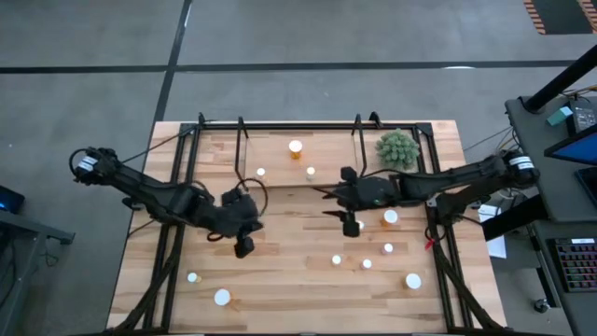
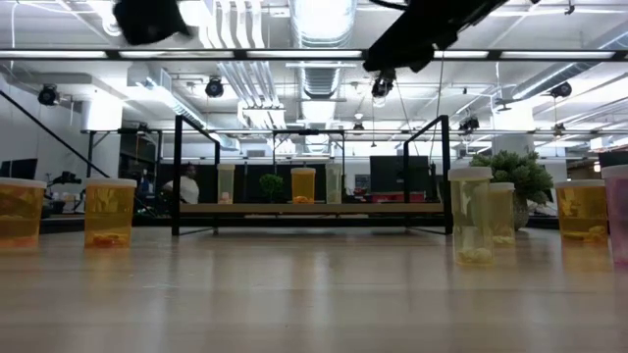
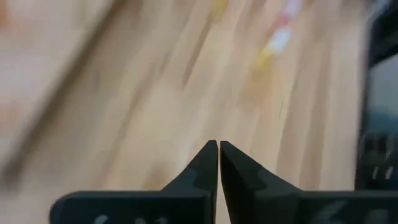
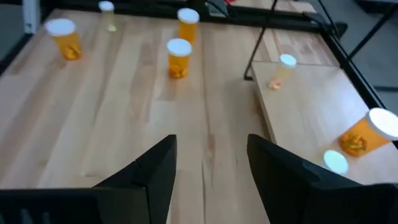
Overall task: Pick and place medicine bottles onto shelf by color
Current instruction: Put the large orange pill bottle on the shelf aligned with the other large orange pill bottle
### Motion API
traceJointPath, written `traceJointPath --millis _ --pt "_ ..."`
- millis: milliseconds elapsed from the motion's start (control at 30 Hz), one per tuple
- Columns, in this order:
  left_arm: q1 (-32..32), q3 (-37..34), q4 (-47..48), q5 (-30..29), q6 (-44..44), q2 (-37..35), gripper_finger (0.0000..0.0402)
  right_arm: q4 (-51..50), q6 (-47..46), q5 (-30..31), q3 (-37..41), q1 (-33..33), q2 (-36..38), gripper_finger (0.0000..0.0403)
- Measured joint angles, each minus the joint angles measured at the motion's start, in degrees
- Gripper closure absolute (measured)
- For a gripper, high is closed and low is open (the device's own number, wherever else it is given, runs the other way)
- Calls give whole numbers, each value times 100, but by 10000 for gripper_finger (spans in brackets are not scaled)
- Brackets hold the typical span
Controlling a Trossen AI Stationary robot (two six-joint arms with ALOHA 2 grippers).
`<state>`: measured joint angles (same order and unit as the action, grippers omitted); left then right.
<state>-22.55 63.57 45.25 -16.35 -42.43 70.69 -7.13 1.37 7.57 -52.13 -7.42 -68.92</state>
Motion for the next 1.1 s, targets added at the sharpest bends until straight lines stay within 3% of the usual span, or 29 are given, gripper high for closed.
traceJointPath --millis 133,233,500,633,800,933,1100 --pt "54 -23 1201 766 -1469 304 402 404 29 -3 313 -119 290 216" --pt "150 -154 1578 862 -2167 477 402 727 183 -4 513 -175 417 216" --pt "498 -205 1573 858 -2299 820 390 924 372 -9 613 -174 594 216" --pt "498 -205 1576 940 -2426 1014 340 917 437 -25 612 -184 578 216" --pt "641 -207 1933 1010 -2472 1333 246 909 484 -26 643 -184 563 216" --pt "739 -210 2024 660 -2426 1531 176 917 536 -25 644 -184 565 216" --pt "798 -210 1893 818 -2008 1780 132 915 529 -26 644 -184 563 216"
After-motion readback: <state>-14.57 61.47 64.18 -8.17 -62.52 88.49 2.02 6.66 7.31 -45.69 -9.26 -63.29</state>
